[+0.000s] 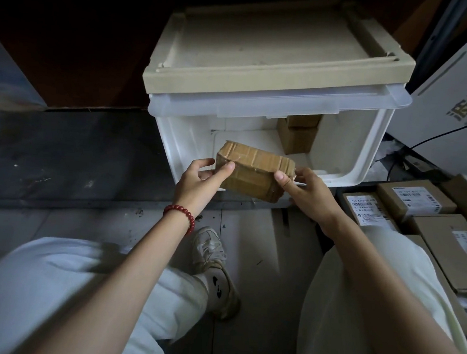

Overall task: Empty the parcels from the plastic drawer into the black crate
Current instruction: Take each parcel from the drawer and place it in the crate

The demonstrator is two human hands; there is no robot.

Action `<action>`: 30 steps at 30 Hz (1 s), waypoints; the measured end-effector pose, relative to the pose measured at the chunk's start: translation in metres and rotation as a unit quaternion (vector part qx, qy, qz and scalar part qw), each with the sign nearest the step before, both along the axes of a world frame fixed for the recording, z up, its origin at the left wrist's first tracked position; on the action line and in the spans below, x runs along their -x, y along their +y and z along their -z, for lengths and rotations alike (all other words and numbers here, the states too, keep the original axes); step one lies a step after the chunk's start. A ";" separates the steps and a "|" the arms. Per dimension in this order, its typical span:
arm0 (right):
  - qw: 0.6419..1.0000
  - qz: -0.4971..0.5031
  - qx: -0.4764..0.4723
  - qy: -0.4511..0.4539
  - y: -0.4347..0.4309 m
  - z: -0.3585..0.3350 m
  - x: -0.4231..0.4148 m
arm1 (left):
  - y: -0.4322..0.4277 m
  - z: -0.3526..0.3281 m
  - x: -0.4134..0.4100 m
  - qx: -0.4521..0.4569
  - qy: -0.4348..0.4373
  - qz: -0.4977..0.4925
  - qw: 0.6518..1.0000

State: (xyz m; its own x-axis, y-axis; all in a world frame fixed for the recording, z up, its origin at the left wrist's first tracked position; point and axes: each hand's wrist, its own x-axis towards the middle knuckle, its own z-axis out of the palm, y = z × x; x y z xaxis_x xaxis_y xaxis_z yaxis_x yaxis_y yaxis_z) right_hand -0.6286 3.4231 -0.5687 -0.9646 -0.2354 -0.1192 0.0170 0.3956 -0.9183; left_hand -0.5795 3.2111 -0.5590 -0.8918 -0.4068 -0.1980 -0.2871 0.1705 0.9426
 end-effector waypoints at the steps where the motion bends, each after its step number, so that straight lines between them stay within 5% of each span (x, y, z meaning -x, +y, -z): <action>1: 1.000 0.006 0.005 -0.010 0.000 0.000 0.000 | 0.001 0.000 0.000 0.001 -0.001 0.005 1.000; 14: 0.982 0.082 0.144 -0.087 -0.006 0.006 0.004 | 0.009 -0.001 -0.001 -0.073 0.030 0.032 0.996; 23: 0.983 0.000 0.168 -0.076 0.003 0.003 0.005 | 0.006 0.009 -0.003 0.031 0.073 0.063 0.995; 30: 0.995 0.054 0.087 0.001 0.012 0.002 0.005 | 0.005 0.006 0.000 0.120 0.100 0.068 0.985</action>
